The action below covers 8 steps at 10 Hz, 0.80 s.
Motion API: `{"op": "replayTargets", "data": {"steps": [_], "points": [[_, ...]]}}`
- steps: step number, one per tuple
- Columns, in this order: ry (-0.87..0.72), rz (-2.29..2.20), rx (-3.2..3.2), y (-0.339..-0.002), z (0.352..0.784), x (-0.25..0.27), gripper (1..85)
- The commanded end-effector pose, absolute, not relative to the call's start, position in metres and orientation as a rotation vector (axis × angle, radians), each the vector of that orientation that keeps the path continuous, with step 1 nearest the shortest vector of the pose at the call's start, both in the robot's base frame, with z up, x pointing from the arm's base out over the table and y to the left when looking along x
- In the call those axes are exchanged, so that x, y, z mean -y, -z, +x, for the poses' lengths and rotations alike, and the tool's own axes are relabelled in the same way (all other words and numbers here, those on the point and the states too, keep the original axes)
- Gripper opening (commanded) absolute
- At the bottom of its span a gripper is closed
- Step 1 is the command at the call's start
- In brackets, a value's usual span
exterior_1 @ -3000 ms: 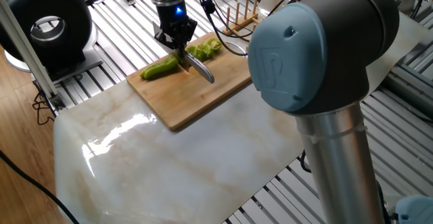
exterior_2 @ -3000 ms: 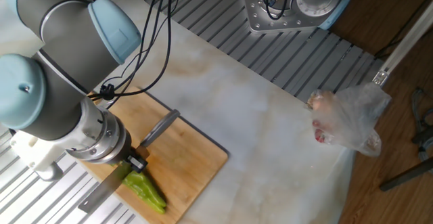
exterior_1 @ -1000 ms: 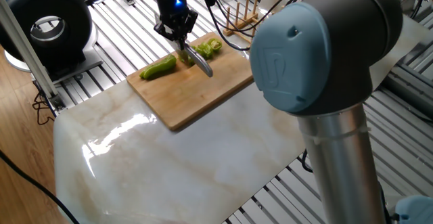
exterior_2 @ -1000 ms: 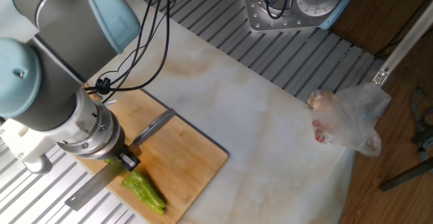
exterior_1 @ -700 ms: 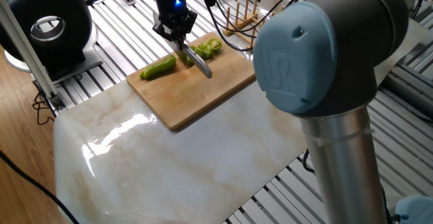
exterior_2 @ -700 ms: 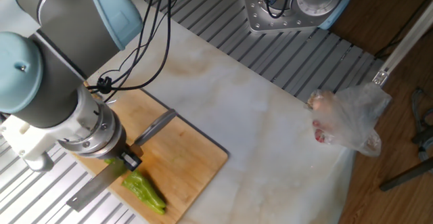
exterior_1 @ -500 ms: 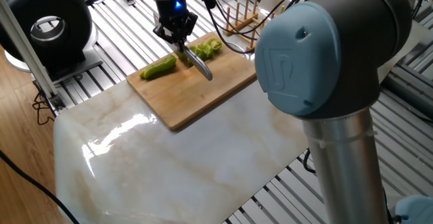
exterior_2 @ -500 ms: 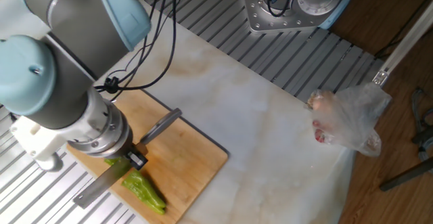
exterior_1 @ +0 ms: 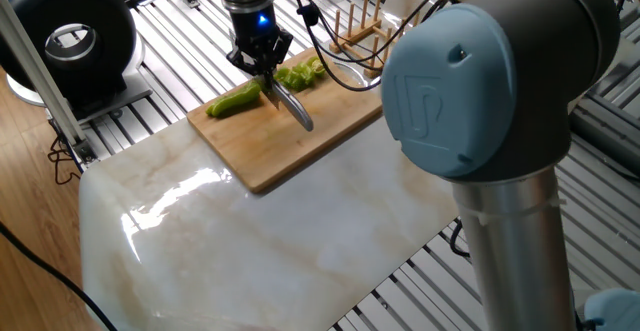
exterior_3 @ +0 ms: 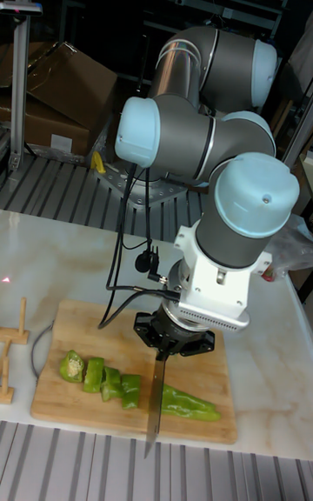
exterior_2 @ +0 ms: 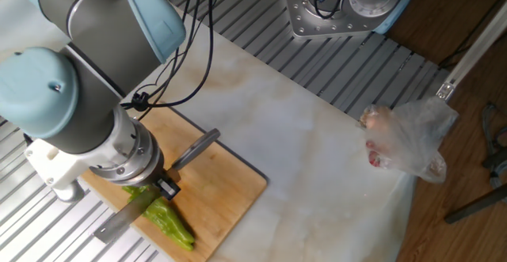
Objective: Chop the chili peppers
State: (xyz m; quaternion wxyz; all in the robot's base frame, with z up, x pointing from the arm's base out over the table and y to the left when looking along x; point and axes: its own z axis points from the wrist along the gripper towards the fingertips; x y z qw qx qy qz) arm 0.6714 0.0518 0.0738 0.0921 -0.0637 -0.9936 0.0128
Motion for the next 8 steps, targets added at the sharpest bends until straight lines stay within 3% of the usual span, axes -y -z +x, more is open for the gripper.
{"op": "replayTargets", "data": {"steps": [1, 4, 6, 8], "points": [[-0.017, -0.193, 2.945, -0.069, 0.667, -0.053, 1.7], [-0.015, -0.187, 2.956, -0.068, 0.669, -0.052, 2.7], [0.032, -0.167, 2.984, -0.066, 0.677, -0.057, 13.3], [0.035, -0.167, 2.985, -0.066, 0.677, -0.057, 15.0]]}}
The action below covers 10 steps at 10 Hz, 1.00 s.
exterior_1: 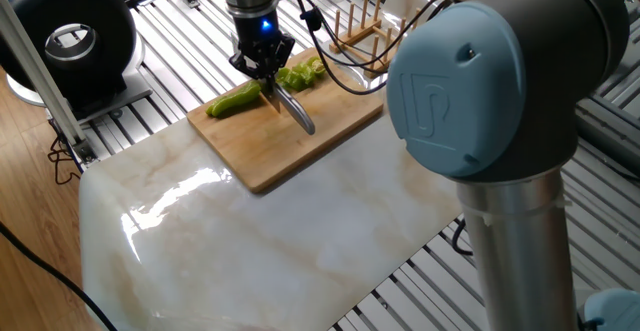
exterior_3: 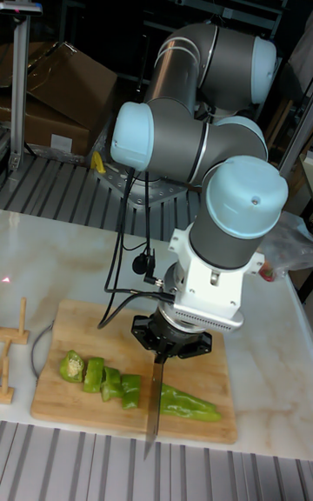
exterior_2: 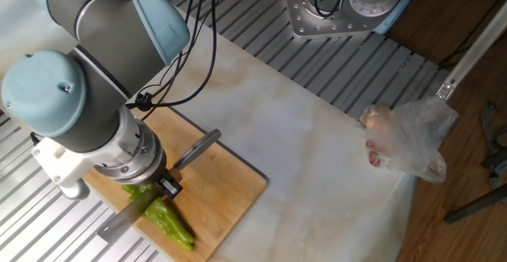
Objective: Chop the chili peppers
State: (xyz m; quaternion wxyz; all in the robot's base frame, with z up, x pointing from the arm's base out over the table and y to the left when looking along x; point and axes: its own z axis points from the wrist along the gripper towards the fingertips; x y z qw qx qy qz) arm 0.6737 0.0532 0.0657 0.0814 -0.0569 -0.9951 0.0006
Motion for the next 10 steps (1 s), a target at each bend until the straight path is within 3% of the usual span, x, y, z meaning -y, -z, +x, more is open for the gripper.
{"op": "replayTargets", "data": {"steps": [1, 10], "points": [[0.028, -0.167, 2.986, -0.066, 0.677, -0.056, 15.3], [0.018, -0.216, 3.046, -0.063, 0.691, -0.056, 14.0]]}}
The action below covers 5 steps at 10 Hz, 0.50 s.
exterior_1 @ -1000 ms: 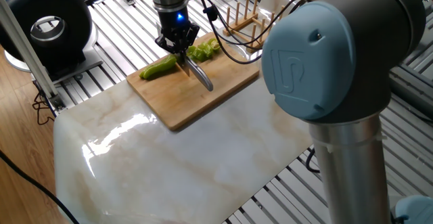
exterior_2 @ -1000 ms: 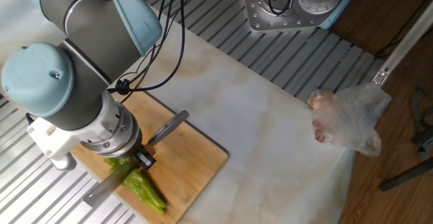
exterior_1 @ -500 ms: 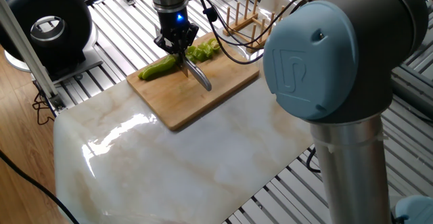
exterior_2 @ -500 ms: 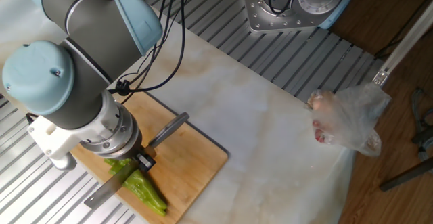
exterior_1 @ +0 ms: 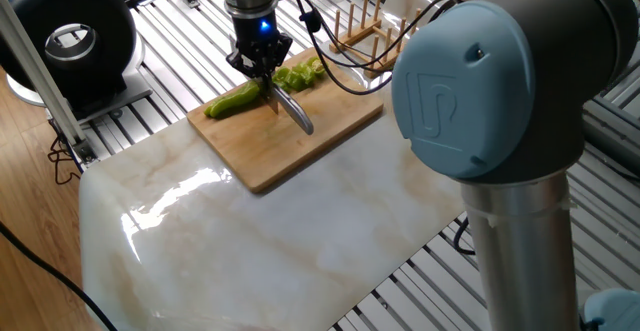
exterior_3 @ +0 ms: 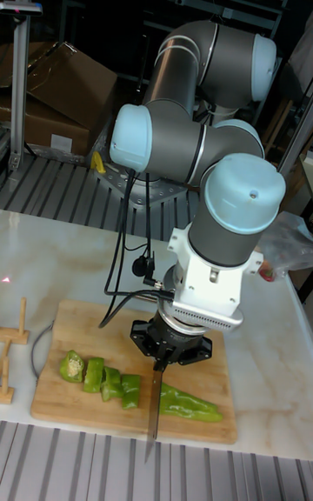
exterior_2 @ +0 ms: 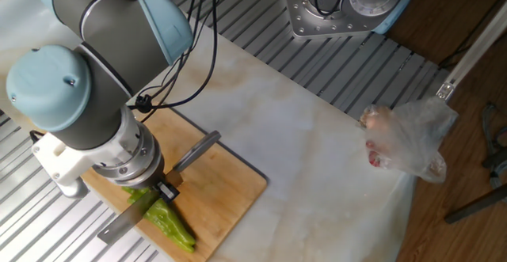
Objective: Chop the chili peppers
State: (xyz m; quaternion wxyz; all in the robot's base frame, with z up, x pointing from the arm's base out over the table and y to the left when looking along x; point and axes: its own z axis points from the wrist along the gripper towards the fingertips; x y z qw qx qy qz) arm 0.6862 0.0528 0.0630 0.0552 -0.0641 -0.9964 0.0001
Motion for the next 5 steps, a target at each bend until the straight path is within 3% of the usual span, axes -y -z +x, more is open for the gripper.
{"op": "replayTargets", "data": {"steps": [1, 5], "points": [[0.019, -0.224, 3.055, -0.0615, 0.6922, -0.0577, 13.7], [0.017, -0.215, 3.057, -0.0625, 0.6894, -0.0578, 13.3]]}}
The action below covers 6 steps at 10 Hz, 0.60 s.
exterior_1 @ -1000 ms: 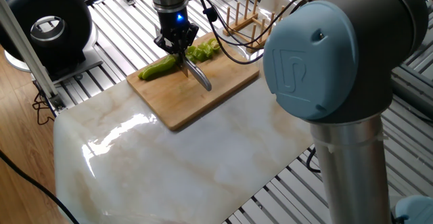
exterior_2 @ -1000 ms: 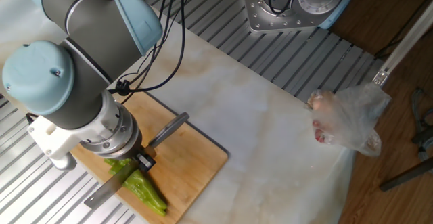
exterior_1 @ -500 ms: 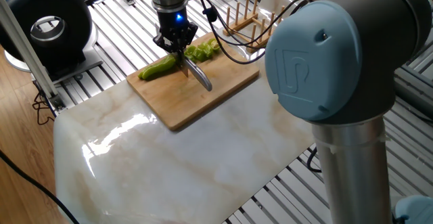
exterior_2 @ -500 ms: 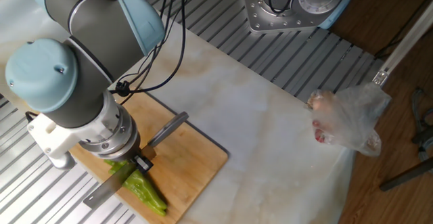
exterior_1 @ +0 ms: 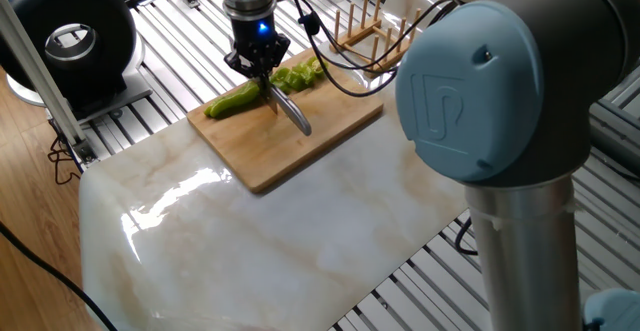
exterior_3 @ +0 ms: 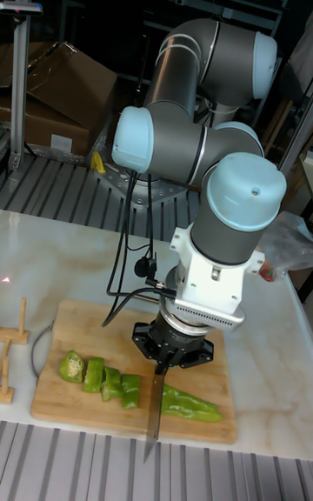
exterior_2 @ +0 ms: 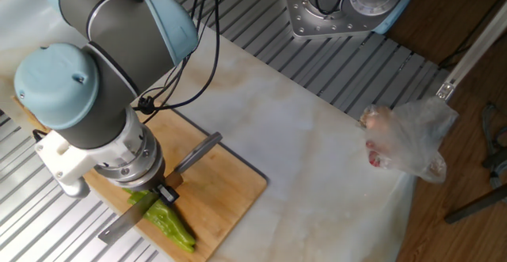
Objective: Chop the chili peppers
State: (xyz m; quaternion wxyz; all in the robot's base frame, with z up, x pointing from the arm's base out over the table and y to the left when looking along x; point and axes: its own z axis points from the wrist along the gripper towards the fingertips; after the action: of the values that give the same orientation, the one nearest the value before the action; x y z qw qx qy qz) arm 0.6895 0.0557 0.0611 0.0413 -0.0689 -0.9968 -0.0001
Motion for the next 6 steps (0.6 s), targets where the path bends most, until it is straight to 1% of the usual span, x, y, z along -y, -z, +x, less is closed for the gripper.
{"op": "replayTargets", "data": {"steps": [1, 3, 4, 5, 6], "points": [[0.017, -0.215, 3.062, -0.0621, 0.6904, -0.0572, 13.3], [0.020, -0.222, 3.063, -0.0619, 0.6907, -0.0574, 13.0], [0.010, -0.227, 3.063, -0.0619, 0.6907, -0.0558, 10.7], [0.003, -0.242, 3.064, -0.0619, 0.6912, -0.0546, 4.7], [-0.003, -0.256, 3.063, -0.0623, 0.6912, -0.0542, 1.3]]}}
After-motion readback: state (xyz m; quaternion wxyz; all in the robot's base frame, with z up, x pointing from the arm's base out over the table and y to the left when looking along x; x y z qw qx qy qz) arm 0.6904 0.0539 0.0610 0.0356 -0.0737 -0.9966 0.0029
